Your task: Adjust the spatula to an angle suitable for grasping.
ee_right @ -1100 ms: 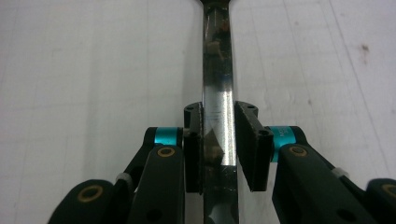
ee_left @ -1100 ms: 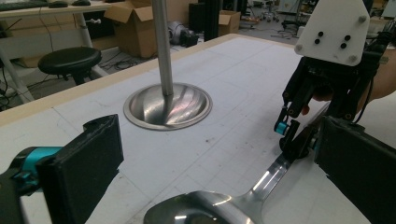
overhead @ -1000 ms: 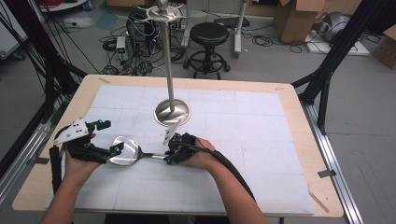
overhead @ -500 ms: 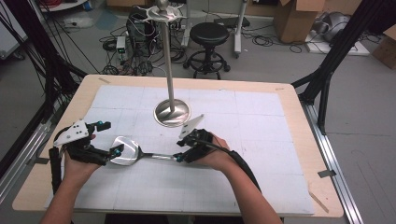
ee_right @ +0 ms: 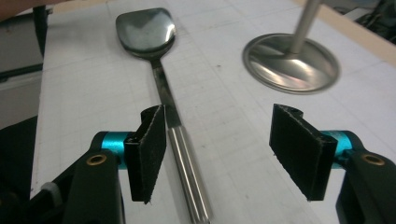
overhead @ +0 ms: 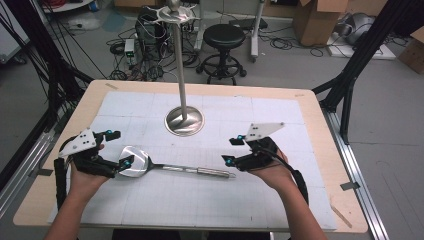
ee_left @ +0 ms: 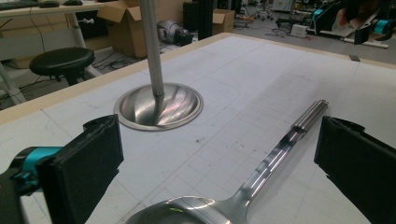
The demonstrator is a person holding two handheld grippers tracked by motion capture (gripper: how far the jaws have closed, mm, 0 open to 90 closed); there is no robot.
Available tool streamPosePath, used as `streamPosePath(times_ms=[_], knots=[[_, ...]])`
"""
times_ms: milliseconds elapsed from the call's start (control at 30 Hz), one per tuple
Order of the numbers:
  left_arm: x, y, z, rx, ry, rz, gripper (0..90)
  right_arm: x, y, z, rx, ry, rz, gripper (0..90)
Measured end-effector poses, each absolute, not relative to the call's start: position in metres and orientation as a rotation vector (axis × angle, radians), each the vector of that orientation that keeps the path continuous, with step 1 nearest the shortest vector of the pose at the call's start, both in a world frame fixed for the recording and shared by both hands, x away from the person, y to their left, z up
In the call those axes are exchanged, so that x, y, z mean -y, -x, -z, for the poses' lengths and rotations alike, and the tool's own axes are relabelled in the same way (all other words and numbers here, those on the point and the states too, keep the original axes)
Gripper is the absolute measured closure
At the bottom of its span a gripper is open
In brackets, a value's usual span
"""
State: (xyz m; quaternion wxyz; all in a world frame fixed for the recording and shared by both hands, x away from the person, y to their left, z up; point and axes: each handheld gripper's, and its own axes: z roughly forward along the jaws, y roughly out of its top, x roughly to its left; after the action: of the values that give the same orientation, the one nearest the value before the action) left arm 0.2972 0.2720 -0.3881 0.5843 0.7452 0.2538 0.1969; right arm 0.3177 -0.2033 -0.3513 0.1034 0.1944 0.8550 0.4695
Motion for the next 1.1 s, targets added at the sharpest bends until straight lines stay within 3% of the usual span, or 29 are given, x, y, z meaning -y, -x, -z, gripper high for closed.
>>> streamPosePath(times_ms=[300,500,1100], knots=[[-0.269,-0.298,0.389,-0.584,-1.745,-0.449,1.7,0.256,-0.291,0.358,-2.416,-0.705,-1.398,26.7],[-0.269,-0.298,0.390,-0.582,-1.745,-0.437,1.8,0.286,-0.273,0.377,-2.206,-0.806,-1.621,20.6],[-0.254,-0.304,0.395,-0.559,-1.770,-0.403,1.7,0.310,-0.266,0.376,-2.110,-0.818,-1.644,16.7]])
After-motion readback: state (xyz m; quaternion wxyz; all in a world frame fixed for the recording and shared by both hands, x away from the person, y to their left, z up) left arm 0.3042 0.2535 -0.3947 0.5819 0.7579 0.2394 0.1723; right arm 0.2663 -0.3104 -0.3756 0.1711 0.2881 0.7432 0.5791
